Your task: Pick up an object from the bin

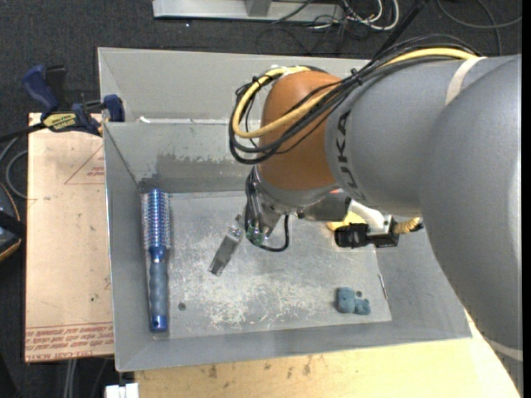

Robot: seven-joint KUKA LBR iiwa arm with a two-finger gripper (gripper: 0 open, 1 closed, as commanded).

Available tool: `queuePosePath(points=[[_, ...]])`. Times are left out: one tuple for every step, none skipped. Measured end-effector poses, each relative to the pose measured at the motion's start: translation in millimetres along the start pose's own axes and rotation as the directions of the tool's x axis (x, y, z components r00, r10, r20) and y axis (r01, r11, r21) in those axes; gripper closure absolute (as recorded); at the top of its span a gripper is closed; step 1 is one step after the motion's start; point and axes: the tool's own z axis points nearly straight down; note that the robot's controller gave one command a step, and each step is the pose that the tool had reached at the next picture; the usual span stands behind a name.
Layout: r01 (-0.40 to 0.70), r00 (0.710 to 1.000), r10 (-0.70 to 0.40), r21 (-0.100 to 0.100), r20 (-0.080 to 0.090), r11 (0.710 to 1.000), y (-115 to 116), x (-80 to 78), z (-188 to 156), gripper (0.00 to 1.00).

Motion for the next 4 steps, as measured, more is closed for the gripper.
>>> queuePosePath(points=[[-0.042,0.999,0.042,0.002,0.001,0.999,58,15.8,111,0.00],[0.066,0.998,-0.066,-0.001,-0.005,0.998,58,85.5,34,0.00],[0.206,0.978,-0.206,0.007,-0.009,0.978,27,96.1,96,0.00],[0.240,0.971,-0.240,-0.001,0.001,0.971,-1,42.0,-9,0.00]])
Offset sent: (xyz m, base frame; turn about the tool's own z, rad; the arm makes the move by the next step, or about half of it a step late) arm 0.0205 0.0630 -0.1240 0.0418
